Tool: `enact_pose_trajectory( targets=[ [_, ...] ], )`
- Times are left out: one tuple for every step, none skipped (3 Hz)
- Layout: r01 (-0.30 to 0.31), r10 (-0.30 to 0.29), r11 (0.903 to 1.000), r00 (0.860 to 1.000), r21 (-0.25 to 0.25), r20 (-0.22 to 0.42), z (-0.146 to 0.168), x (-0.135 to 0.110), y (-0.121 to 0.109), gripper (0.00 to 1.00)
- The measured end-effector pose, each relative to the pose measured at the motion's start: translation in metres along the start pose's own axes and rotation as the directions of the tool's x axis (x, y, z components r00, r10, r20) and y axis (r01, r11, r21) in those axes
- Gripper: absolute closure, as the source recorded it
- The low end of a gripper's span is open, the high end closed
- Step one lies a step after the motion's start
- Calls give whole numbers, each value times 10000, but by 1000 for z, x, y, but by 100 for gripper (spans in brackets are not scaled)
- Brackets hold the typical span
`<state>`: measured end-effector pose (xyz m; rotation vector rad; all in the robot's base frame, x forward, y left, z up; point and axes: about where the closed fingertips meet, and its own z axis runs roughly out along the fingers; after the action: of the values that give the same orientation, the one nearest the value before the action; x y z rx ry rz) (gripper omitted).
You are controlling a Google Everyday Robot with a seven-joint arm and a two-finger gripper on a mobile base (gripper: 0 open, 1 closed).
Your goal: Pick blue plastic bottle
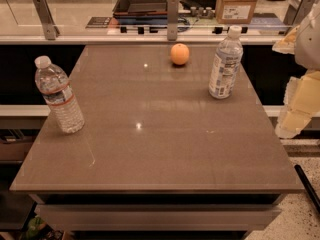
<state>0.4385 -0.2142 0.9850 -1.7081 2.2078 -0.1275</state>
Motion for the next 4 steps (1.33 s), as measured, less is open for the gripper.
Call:
enact_pose_trajectory(
  targets=[
    [0,0,10000,10000,0,0,0,0,0,0],
    [-90,89,10000,9999,38,128,1,-1,-3,0],
    [-534,511,9981,9963,314,685,6,-2,-19,0],
    [-1416,1275,9856,9812,920,1448,8,6,-43,0]
  ],
)
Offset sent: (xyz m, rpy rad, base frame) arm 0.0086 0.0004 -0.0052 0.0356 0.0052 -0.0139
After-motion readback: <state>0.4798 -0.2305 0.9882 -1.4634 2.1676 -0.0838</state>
